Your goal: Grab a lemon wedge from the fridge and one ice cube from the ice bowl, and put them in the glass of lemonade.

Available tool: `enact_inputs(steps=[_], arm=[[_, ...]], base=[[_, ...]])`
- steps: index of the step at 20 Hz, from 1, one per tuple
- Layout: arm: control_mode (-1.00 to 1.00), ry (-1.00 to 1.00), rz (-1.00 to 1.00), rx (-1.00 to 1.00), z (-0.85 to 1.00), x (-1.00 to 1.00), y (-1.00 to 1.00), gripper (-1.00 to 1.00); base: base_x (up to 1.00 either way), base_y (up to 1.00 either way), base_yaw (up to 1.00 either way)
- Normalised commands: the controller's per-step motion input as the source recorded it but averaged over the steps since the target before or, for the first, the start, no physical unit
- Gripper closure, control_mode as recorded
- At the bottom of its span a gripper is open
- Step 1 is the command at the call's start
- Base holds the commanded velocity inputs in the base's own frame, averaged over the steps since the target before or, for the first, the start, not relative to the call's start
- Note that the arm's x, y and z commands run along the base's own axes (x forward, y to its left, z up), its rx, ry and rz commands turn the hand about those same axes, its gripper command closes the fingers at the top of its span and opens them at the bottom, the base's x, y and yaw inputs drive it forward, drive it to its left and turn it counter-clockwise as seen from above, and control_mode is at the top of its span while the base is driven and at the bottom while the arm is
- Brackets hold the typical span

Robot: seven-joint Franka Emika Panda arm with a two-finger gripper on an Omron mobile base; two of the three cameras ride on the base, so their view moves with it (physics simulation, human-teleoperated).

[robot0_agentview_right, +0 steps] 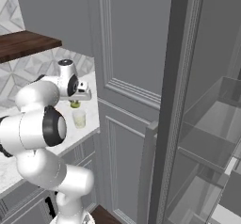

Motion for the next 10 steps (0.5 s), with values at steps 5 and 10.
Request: enact_inputs(steps=[5, 10], arm=[[-1.0, 0.03, 0.0, 0.0, -0.34, 0.26, 0.06, 1.0], [-1.0, 0.0, 0.0, 0.0, -0.28, 0.24, 0.12, 1.0]], base=[[0.0, 0.0, 0.0], [0.0, 0.0, 0.0]])
